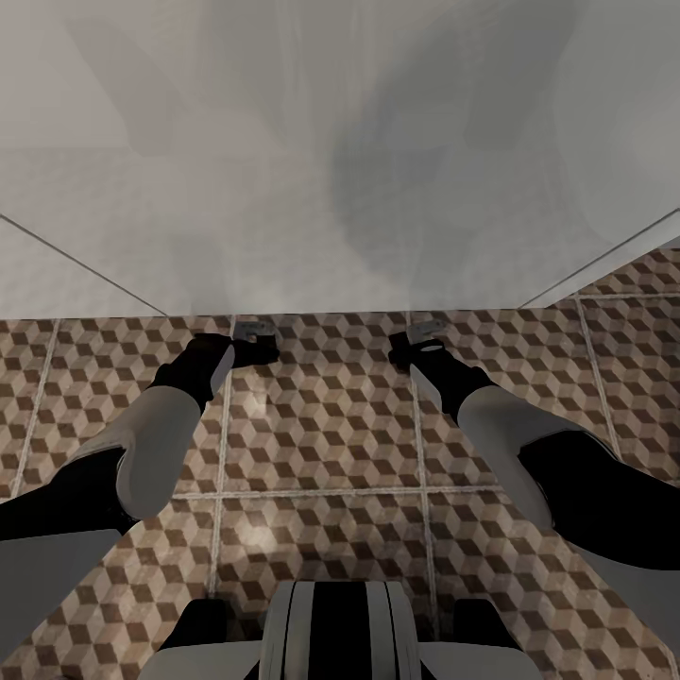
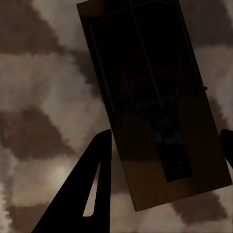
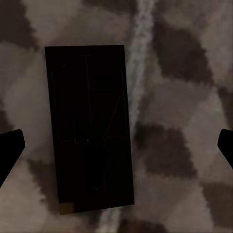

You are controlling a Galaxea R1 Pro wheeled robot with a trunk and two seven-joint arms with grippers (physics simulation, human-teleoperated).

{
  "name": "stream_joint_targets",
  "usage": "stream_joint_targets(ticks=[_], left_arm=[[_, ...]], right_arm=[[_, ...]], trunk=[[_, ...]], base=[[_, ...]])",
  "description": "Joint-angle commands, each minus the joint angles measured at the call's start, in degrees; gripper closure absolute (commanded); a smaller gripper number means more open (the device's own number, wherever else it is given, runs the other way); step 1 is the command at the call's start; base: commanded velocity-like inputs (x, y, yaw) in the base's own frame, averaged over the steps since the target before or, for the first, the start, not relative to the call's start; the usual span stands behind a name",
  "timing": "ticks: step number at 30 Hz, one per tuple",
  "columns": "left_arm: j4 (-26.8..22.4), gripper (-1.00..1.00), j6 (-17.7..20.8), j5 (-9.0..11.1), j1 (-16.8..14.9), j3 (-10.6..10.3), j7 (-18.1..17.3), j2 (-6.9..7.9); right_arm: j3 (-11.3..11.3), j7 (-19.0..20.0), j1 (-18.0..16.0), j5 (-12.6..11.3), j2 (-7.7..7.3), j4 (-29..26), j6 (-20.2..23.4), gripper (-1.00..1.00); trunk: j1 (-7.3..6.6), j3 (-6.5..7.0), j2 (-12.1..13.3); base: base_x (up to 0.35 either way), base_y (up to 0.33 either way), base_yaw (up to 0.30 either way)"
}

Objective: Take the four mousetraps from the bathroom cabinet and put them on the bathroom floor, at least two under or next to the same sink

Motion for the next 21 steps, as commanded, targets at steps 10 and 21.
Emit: stream_joint_targets(ticks=[10, 21], left_arm=[[0.53, 1.0, 0.09, -0.72, -0.01, 0.4, -0.54, 0.12], [0.58, 1.0, 0.08, -0.75, -0.01, 0.4, -0.54, 0.06]], right_arm=[[0.5, -0.32, -0.01, -0.6, -0.01, -0.16, 0.32, -1.0], [0.52, -0.32, -0.02, -0.6, -0.01, -0.26, 0.32, -1.0]], trunk=[[-0.01, -0.03, -0.01], [-0.01, -0.03, -0.01]], base=[[0.0, 0.0, 0.0], [0.0, 0.0, 0.0]])
